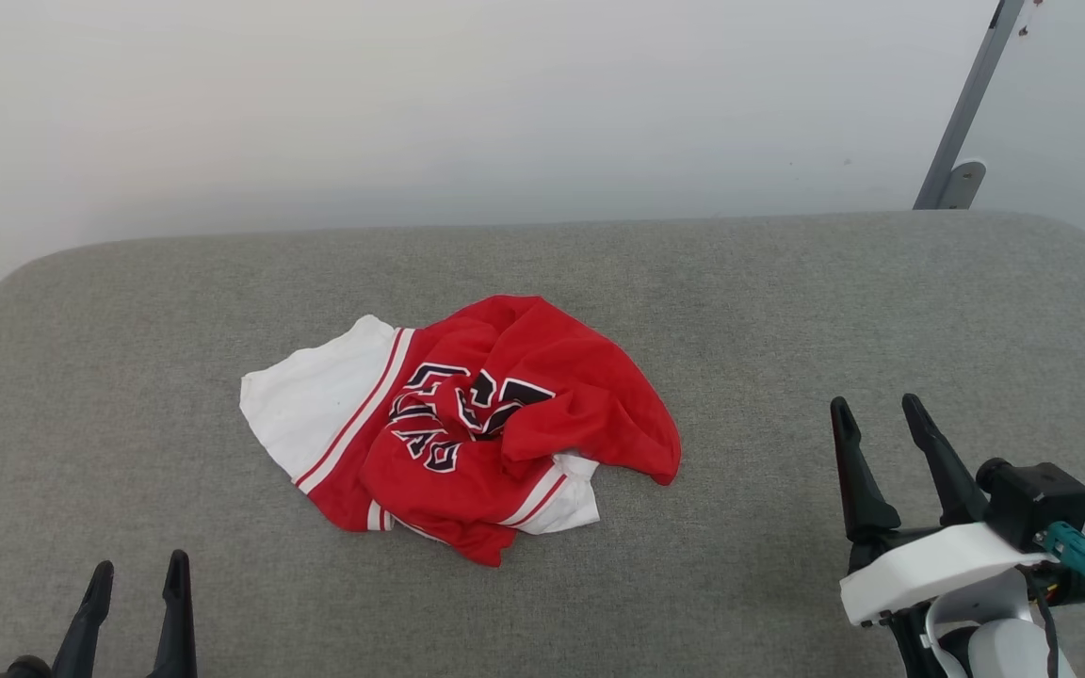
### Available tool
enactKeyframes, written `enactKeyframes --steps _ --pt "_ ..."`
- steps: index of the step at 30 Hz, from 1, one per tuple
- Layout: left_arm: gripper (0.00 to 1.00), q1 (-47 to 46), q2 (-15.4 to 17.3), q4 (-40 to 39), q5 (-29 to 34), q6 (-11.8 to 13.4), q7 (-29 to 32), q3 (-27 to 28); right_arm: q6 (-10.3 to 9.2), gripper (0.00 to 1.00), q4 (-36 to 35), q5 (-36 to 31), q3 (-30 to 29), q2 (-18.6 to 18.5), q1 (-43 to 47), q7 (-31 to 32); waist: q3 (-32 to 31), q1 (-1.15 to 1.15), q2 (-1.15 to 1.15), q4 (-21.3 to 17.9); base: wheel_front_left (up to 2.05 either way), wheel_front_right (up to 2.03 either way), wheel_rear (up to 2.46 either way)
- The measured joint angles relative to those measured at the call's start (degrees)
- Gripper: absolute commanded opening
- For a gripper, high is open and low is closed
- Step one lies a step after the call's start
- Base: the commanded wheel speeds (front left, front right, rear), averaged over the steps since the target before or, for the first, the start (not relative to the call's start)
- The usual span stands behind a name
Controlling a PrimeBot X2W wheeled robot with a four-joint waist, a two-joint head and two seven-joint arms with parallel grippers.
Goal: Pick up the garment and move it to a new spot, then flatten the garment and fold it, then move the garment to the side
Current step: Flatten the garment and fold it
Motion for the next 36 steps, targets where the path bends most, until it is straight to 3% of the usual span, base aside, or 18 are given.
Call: enactKeyframes --steps 17,29,36 --pt "1.0 -0.64 -1.15 0.37 2.08 -1.07 0.0 0.45 0.0 1.0 0.78 1.96 0.82 -0.01 0.87 1.68 -0.3 0.0 0.0 0.69 0.0 0.0 0.0" --pt "1.0 -1.23 -0.34 0.59 1.87 -1.23 -0.01 -0.41 0.0 1.0 4.68 2.85 12.03 -0.22 -2.11 14.56 0.02 0.0 0.0 5.44 0.0 0.0 0.0" --pt "1.0 -3.5 0.21 1.15 0.9 -1.24 -0.01 -3.03 0.0 1.0 9.22 2.61 16.8 -3.37 -6.85 24.06 1.85 0.0 0.0 9.65 0.0 0.0 0.0"
